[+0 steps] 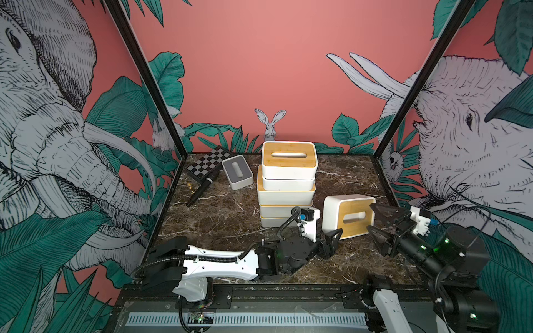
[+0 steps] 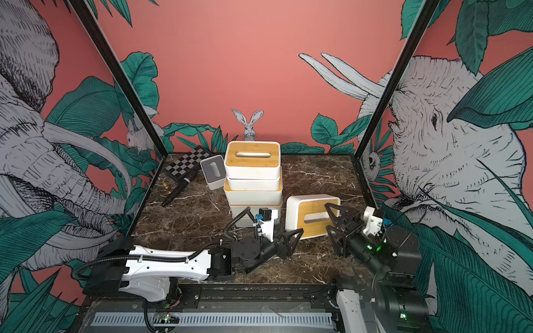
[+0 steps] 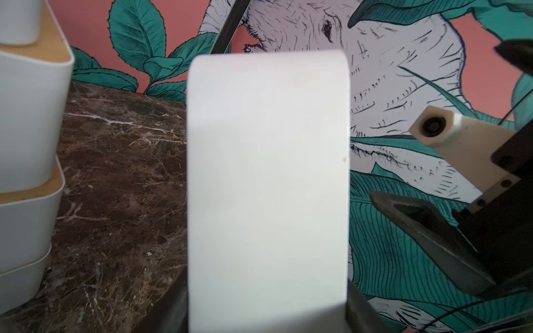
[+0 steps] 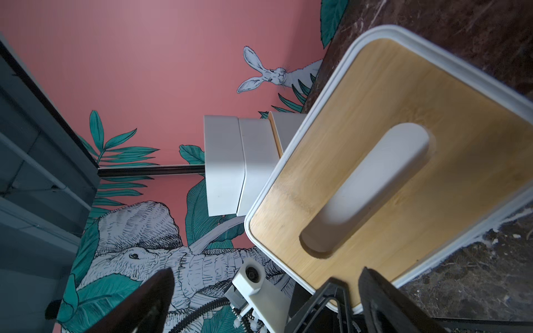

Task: Stack the tissue boxes
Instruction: Pick up the tissue box from the center of the board, then place the tissue box at the tissue box.

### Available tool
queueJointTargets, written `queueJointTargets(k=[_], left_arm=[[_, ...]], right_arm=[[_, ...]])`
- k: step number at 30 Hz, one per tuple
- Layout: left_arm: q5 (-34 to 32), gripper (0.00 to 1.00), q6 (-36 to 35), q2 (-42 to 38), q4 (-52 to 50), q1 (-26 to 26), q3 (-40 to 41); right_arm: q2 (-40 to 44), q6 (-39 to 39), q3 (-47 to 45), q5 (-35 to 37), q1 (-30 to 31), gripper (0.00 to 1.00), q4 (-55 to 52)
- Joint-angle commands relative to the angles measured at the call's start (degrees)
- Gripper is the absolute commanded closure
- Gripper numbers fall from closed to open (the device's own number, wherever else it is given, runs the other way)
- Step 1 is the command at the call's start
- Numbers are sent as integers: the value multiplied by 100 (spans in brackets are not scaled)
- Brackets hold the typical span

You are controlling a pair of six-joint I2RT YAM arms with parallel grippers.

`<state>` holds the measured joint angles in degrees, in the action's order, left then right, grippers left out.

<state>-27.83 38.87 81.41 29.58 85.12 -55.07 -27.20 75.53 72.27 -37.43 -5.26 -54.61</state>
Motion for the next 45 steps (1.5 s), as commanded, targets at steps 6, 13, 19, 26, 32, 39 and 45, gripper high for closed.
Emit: queueJointTargets(k=[6, 13, 19, 26, 32, 39, 45], left_arm=[[97, 48, -862, -1227, -674, 19, -991], [107, 48, -1414, -2139, -1609, 19, -1507], [-374, 49, -1711, -2706, -2682, 7, -2092], [-363, 48, -1565, -2783, -4325, -253, -3283], [-80, 48, -1323, -2661, -5238, -655, -4193], [234, 48, -1303, -1911, -5978, -914, -5402], [1659, 50, -425, -1279, -6351, -2259, -6118]], right_arm=[[-111, -1118, 993, 569, 7, 1, 249], [-176, -1274, 1051, 681, 7, 1, 593], [-7, -1107, 65, 642, 7, 1, 1873], [-232, -149, -1454, 58, 7, 1, 4557], [-589, -623, -1087, 275, 7, 1, 4007], [-640, -1424, -792, 208, 7, 1, 3249], [-601, -1336, -975, 46, 7, 1, 3370]])
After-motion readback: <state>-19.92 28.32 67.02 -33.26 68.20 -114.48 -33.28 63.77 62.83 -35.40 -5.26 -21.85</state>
